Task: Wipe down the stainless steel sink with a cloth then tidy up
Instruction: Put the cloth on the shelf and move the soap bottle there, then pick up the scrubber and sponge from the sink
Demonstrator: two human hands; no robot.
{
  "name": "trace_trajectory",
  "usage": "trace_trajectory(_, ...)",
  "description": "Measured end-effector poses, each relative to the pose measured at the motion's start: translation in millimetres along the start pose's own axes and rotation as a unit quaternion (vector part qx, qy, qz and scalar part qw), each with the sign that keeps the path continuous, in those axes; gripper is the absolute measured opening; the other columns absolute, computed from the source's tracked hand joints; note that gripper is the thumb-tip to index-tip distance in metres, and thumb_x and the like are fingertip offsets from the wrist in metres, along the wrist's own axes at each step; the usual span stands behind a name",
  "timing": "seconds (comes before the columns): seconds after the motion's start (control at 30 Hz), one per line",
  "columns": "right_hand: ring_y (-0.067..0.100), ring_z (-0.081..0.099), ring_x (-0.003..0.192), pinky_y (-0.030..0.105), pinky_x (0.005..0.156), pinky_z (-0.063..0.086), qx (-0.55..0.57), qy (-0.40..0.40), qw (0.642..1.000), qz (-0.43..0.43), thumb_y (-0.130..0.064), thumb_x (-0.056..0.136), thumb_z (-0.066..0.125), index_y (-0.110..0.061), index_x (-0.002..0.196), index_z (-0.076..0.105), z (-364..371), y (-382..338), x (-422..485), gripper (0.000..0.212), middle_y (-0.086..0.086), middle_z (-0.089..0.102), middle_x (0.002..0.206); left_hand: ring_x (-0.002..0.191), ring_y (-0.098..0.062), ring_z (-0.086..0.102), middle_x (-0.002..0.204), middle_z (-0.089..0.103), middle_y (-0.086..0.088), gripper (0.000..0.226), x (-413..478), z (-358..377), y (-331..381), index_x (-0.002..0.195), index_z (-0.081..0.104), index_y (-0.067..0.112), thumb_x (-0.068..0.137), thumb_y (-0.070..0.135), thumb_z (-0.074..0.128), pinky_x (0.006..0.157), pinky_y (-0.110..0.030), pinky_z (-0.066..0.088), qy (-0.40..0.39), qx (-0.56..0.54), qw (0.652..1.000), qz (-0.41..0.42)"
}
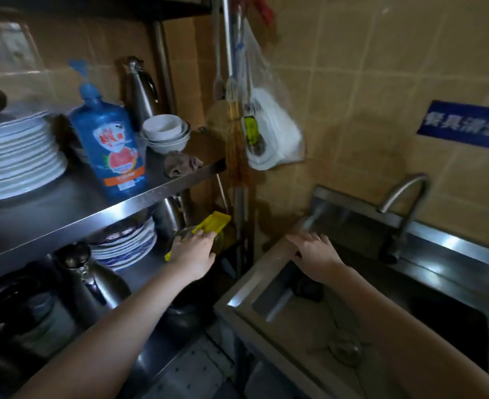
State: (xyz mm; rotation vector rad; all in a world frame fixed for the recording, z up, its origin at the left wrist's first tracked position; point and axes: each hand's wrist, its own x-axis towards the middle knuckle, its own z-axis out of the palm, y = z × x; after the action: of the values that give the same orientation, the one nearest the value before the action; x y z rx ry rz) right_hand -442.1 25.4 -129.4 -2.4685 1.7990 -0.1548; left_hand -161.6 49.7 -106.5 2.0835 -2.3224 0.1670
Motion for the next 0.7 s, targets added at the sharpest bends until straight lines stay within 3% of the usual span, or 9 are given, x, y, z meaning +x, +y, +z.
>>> trace_trajectory(0.37, 0.023, 0.029, 0.139, 0.041, 0.113, 0.022, 0.015, -0.04, 0.986, 0.163, -0.033, 0.095, 0.043, -0.029, 0.146, 0.03, 49.3, 104.3, -53.9, 0.052, 0.003, 0.034, 0.151, 0.118, -0.028, 0.05, 0.13, 0.05, -0.003, 0.042, 67.2, 53.6, 132.2, 0.133, 0.039, 0.023, 0.093, 0.034, 0.046, 0.097, -0.046, 0.037, -0.066, -0.067, 0.985, 0.143)
trace_trajectory(0.57, 0.024, 0.036, 0.134, 0.04, 0.109, 0.025, 0.04, -0.079, 0.978, 0.191, -0.031, 0.089, 0.051, -0.038, 0.144, 0.028, 88.0, 154.4, -61.7, 0.06, 0.001, 0.041, 0.144, 0.112, -0.027, 0.054, 0.126, 0.054, -0.003, 0.039, 95.8, 91.4, 187.9, 0.129, 0.045, 0.02, 0.093, 0.033, 0.048, 0.091, -0.041, 0.041, -0.09, -0.078, 0.971, 0.208)
trace_trajectory(0.7, 0.024, 0.036, 0.133, 0.039, 0.109, 0.025, 0.017, -0.117, 0.971, 0.207, -0.026, 0.088, 0.051, -0.028, 0.143, 0.032, 118.0, 182.8, -49.2, 0.058, 0.004, 0.041, 0.144, 0.113, -0.028, 0.053, 0.127, 0.051, -0.004, 0.039, 118.7, 126.2, 215.7, 0.129, 0.044, 0.02, 0.092, 0.029, 0.05, 0.09, -0.041, 0.045, -0.138, -0.106, 0.962, 0.212)
